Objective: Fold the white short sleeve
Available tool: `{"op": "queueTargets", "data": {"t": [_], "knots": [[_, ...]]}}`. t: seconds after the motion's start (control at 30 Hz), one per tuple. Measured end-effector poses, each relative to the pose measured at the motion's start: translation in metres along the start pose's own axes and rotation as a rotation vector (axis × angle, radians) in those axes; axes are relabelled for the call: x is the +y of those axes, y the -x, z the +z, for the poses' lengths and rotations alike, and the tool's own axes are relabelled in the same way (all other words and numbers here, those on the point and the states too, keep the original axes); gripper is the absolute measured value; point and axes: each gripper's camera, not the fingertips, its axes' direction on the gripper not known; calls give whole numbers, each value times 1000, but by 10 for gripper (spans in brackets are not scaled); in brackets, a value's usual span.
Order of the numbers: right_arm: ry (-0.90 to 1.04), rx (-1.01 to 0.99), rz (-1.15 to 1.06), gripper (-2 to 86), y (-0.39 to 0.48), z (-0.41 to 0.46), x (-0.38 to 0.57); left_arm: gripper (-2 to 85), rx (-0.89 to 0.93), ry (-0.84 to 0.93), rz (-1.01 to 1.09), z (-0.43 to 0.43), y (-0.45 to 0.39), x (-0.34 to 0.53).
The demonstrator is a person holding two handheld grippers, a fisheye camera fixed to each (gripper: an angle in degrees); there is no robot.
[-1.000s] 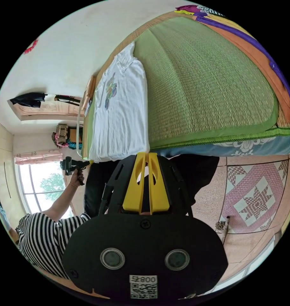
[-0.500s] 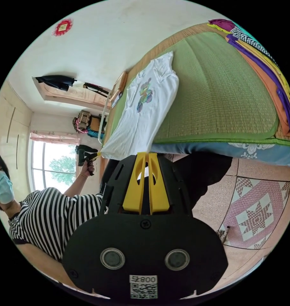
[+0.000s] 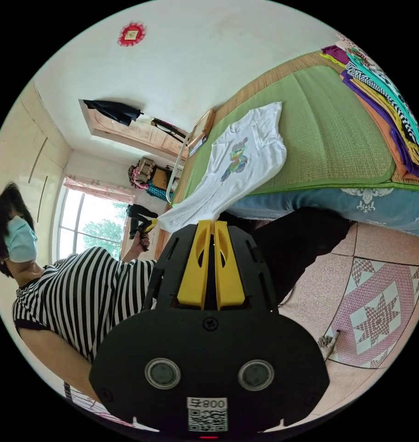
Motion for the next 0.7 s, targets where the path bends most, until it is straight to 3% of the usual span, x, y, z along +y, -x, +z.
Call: {"op": "queueTargets", "data": {"t": [0.7], "knots": [[-6,6,-61,7,52,-1,13,4,102,-93,12,-54,-35,2]]}}
